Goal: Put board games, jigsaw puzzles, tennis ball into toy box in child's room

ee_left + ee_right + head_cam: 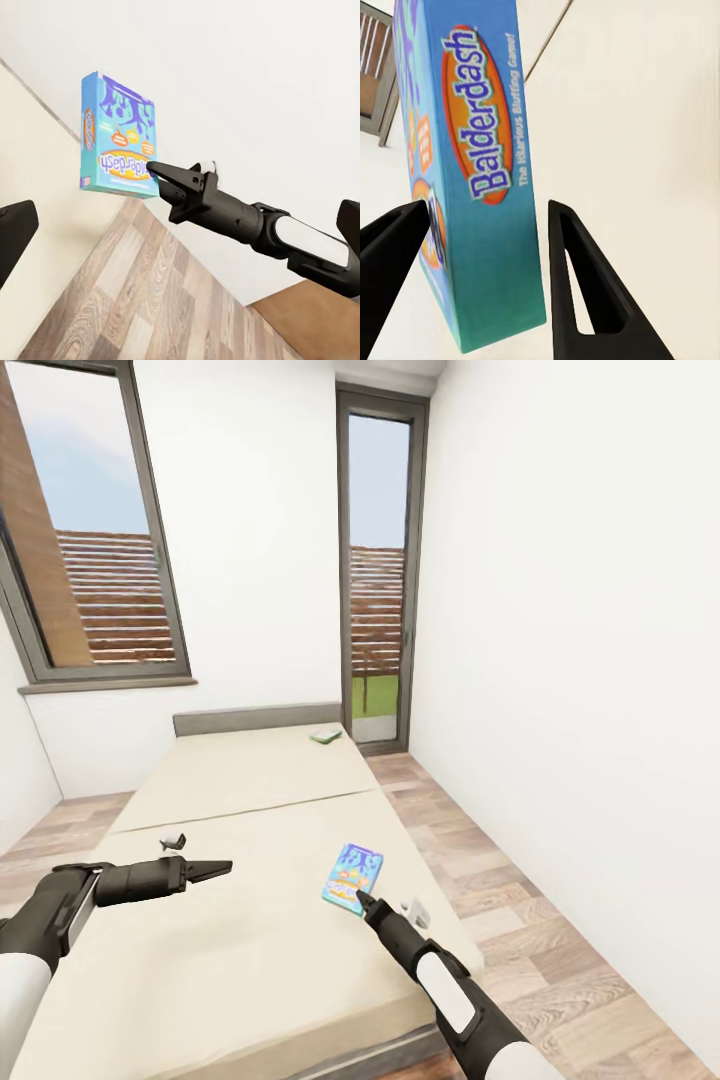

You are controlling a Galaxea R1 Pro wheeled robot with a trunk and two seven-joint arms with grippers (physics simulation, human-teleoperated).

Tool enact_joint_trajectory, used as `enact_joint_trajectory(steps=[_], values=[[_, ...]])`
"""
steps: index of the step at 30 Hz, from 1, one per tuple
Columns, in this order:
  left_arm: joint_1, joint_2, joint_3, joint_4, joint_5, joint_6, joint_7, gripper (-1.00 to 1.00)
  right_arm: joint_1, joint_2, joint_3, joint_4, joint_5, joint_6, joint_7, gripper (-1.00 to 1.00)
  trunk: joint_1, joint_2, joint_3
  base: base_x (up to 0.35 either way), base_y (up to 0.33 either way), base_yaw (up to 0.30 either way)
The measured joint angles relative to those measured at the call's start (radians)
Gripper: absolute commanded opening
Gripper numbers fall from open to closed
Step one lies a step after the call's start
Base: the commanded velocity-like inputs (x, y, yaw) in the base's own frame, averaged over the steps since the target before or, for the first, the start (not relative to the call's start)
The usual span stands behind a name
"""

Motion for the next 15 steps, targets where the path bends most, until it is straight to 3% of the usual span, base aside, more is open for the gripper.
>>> enact_joint_trajectory(steps=[15], values=[[0.000, 0.003, 0.000, 0.000, 0.000, -0.001, 0.000, 1.00, 0.000, 0.000, -0.001, 0.000, -0.001, -0.001, -0.010, -1.00, -0.058, 0.105, 0.047, 0.000, 0.000, 0.000]])
